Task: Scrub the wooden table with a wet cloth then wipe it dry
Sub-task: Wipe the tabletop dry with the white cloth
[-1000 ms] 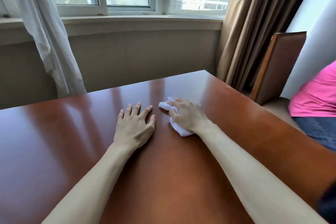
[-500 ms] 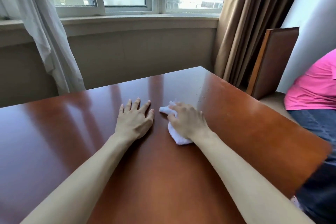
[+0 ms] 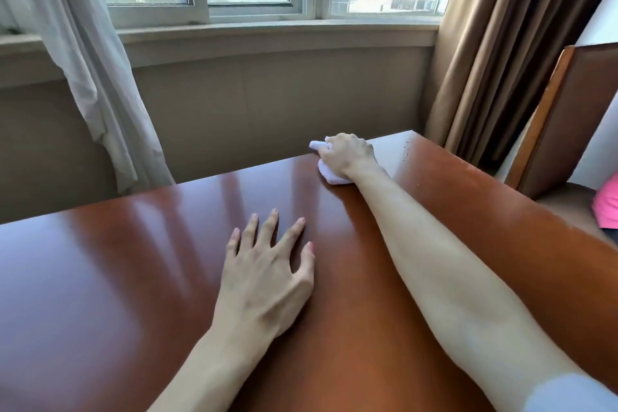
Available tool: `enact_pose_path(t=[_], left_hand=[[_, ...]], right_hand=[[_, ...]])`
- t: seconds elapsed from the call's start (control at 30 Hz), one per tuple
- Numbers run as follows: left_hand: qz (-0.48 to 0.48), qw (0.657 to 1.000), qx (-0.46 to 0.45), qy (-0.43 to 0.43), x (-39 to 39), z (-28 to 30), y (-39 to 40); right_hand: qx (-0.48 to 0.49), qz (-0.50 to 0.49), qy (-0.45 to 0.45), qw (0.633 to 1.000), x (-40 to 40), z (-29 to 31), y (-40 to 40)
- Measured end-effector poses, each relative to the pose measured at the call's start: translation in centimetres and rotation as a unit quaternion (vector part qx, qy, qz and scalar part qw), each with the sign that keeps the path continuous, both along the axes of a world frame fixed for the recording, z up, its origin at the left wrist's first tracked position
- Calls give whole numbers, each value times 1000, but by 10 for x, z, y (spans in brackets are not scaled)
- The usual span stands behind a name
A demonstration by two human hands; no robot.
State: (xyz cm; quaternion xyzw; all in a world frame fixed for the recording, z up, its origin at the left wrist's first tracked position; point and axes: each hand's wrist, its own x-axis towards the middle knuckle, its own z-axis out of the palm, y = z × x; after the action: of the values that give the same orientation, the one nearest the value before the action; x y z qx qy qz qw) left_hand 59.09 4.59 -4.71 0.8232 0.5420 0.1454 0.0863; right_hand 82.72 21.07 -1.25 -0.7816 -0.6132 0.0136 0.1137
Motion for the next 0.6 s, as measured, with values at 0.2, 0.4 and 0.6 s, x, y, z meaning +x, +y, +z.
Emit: enact_pose_path(t=[0.2,0.4,0.6], left_hand=[[1,1000,17,7,1,-2,1],[1,1000,23,3,1,-5,4],[-1,1000,18,-3,-1,-2,2]], right_hand=[[-10,274,-34,961,-100,9,-42],[-3,163,-5,987,-109,-3,4],[-13,142,39,989,-91,4,21]])
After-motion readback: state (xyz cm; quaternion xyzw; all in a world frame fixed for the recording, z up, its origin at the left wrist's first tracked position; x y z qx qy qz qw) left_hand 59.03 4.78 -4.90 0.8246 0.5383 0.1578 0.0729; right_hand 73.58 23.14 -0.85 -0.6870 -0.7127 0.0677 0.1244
